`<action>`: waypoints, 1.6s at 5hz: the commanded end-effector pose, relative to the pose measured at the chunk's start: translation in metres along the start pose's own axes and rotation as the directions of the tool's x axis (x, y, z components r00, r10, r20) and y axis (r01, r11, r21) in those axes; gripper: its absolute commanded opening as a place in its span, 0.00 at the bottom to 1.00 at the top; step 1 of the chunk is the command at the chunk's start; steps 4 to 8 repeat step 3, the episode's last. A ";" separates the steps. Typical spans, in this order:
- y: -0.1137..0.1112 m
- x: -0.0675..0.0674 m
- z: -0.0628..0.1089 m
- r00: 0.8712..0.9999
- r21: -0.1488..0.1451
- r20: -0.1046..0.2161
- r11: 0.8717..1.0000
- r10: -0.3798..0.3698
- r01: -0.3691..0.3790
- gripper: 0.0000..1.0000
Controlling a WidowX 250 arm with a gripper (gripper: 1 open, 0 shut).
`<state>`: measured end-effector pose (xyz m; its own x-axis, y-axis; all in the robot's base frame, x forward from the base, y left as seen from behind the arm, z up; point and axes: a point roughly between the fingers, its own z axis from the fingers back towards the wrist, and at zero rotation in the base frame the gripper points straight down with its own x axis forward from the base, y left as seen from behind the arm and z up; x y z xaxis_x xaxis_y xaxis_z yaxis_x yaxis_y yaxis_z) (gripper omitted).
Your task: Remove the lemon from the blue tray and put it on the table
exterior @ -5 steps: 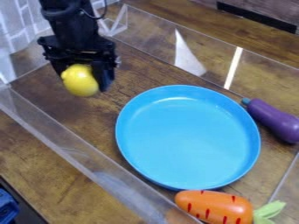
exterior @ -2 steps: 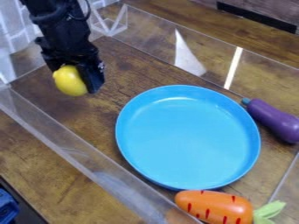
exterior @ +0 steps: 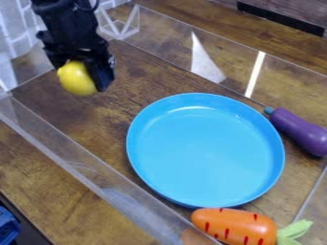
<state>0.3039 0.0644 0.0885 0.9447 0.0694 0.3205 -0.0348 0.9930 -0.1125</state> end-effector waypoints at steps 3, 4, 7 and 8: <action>-0.025 0.003 0.024 0.980 -0.044 0.076 0.981 -0.186 0.190 0.00; -0.025 0.003 0.024 0.980 -0.044 0.076 0.981 -0.186 0.190 0.00; -0.025 0.003 0.024 0.980 -0.044 0.076 0.981 -0.186 0.190 0.00; -0.025 0.003 0.024 0.980 -0.044 0.076 0.981 -0.186 0.190 0.00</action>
